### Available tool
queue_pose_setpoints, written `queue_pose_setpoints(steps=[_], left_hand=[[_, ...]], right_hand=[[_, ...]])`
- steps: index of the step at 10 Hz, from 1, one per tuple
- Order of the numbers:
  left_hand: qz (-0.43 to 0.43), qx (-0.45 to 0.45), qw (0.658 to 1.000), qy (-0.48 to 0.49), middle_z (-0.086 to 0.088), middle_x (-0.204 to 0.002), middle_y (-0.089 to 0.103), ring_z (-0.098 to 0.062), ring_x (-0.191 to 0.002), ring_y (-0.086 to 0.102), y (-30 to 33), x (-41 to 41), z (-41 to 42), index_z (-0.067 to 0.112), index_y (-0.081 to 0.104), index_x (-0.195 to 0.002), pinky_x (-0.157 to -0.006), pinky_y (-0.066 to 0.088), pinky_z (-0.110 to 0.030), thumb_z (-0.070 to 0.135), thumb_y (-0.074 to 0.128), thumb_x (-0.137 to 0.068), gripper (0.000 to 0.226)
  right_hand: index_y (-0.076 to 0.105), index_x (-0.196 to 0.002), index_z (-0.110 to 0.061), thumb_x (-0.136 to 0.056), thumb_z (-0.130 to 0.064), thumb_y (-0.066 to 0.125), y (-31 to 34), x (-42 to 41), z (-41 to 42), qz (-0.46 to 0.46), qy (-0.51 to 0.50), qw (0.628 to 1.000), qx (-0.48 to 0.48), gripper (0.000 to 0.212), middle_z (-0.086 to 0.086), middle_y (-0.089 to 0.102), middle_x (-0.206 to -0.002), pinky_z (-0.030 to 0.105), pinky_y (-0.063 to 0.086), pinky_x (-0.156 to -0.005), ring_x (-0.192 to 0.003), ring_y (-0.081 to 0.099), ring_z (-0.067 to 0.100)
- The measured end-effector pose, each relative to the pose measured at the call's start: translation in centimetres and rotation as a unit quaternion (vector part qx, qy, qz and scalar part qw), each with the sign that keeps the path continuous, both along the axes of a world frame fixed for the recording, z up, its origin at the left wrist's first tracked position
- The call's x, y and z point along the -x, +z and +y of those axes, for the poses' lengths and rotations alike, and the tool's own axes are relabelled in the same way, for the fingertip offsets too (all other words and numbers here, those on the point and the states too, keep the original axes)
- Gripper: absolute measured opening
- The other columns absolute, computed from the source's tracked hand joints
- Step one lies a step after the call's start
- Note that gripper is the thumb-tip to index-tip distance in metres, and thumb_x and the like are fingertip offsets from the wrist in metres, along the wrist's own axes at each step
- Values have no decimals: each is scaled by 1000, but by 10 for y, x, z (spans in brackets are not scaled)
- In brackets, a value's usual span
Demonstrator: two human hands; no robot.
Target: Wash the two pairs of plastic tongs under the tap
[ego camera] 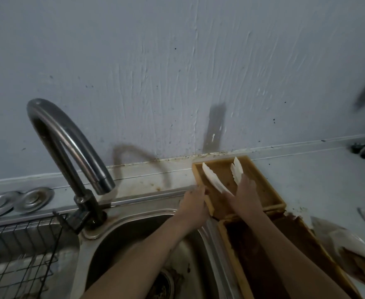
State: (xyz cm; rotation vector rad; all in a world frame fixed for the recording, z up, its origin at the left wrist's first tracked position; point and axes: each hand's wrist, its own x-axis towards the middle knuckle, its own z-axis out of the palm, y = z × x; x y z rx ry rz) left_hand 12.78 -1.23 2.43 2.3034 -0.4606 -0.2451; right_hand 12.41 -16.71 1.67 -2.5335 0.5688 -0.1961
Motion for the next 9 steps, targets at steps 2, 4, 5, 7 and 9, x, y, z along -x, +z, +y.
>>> queue_pose_setpoints(steps=[2, 4, 5, 7, 9], left_hand=[[28, -142, 988, -53, -18, -137, 40, -38, -133, 29, -24, -16, -8, 24, 37, -132, -106, 33, -54, 13, 45, -87, 47], [39, -128, 990, -44, -16, -138, 42, -36, -130, 33, -31, -13, -5, 30, 30, -137, -101, 39, -50, 7, 47, -86, 59], [50, -116, 991, -55, -13, -135, 46, -34, -129, 34, -30, -12, -3, 30, 29, -138, -101, 39, -50, 3, 47, -85, 63], [88, -111, 988, -62, -13, -136, 49, -33, -128, 41, -29, -14, -4, 26, 32, -137, -102, 40, -51, 7, 46, -86, 56], [136, -24, 989, -44, 1, -124, 57, -16, -106, 55, 3, -16, 7, 15, 38, -135, -79, 47, -24, 19, 52, -90, 47]], right_hand=[[34, -131, -8, -79, -36, 69, -15, -16, -15, -16, -37, 998, 50, 69, 16, 52, -121, 39, 47, -88, -109, 52, 30], [36, -132, -9, -79, -36, 68, -23, -22, -14, -24, 26, 993, 116, 67, 14, 56, -125, 40, 42, -94, -112, 51, 32], [37, -131, -8, -81, -35, 67, -27, -22, -12, -9, 49, 990, 134, 64, 12, 56, -127, 38, 40, -97, -112, 54, 30], [34, -134, -9, -83, -40, 61, -19, -20, -14, 51, 51, 989, 129, 66, 14, 49, -134, 44, 42, -96, -118, 47, 34], [43, -132, -14, -86, -41, 58, 8, -4, -13, 37, 86, 993, 72, 55, 10, 49, -135, 35, 45, -92, -116, 51, 26]])
